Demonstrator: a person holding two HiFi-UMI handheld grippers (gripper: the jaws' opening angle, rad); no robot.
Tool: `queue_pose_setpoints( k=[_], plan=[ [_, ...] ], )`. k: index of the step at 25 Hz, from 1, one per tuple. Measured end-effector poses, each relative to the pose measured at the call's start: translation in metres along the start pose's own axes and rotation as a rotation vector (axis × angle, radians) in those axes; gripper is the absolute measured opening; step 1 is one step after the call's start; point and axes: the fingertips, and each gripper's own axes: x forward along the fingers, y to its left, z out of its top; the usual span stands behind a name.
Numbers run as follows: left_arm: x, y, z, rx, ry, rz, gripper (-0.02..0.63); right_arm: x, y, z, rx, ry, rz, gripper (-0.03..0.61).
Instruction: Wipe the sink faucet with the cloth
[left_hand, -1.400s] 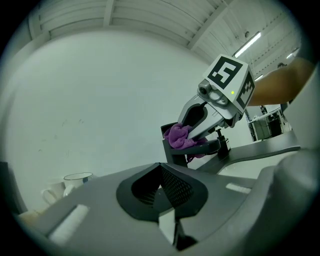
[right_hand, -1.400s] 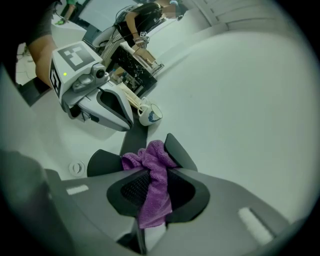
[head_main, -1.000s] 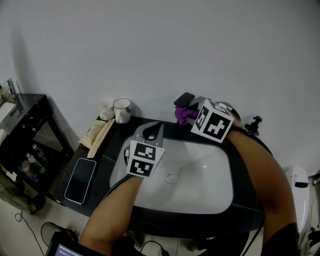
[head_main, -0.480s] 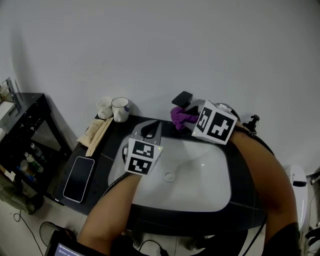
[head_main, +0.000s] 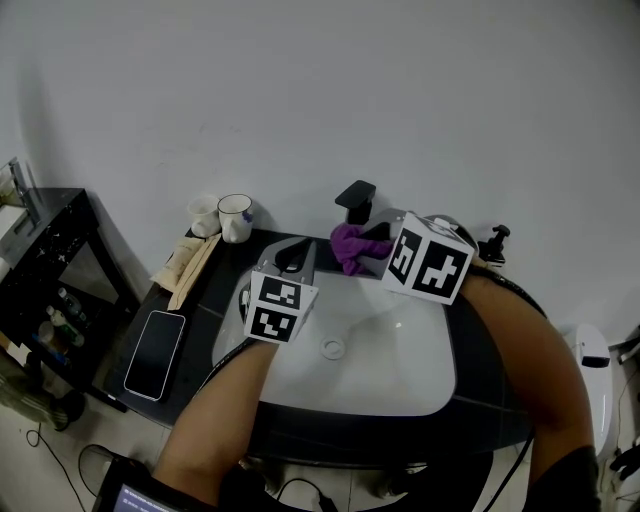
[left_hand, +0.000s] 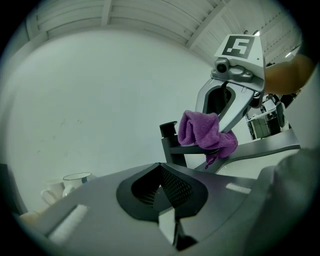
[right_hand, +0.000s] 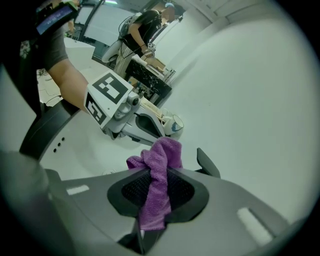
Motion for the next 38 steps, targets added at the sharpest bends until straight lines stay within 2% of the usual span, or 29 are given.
queue_pose_setpoints(
  k=[7, 11, 14, 23, 32, 38],
  plan=[
    [-0.003, 0.001, -0.001, 0.004, 0.005, 0.009, 0.017, -0.02, 0.051, 0.002, -0.055, -0.032, 0.038, 0.072],
    [-0.003, 0.002, -0.002, 0.002, 0.007, 0.015, 0.017, -0.009, 0.072, -0.022, -0.092, 0.007, -0.014, 0.075],
    [-0.004, 0.003, -0.002, 0.002, 0.005, 0.02, 0.017, 0.008, 0.075, -0.042, -0.068, 0.028, -0.051, 0.076],
    [-0.005, 0.005, 0.001, 0.001, -0.004, 0.022, 0.017, 0.042, 0.043, -0.062, 0.04, 0.033, -0.156, 0.077],
    [-0.003, 0.004, 0.003, -0.01, -0.019, 0.013, 0.017, 0.072, 0.001, -0.064, 0.191, -0.031, -0.24, 0.08],
    [-0.002, 0.003, 0.001, -0.006, -0.013, 0.009, 0.017, 0.083, -0.014, -0.062, 0.205, -0.038, -0.271, 0.081]
  ],
)
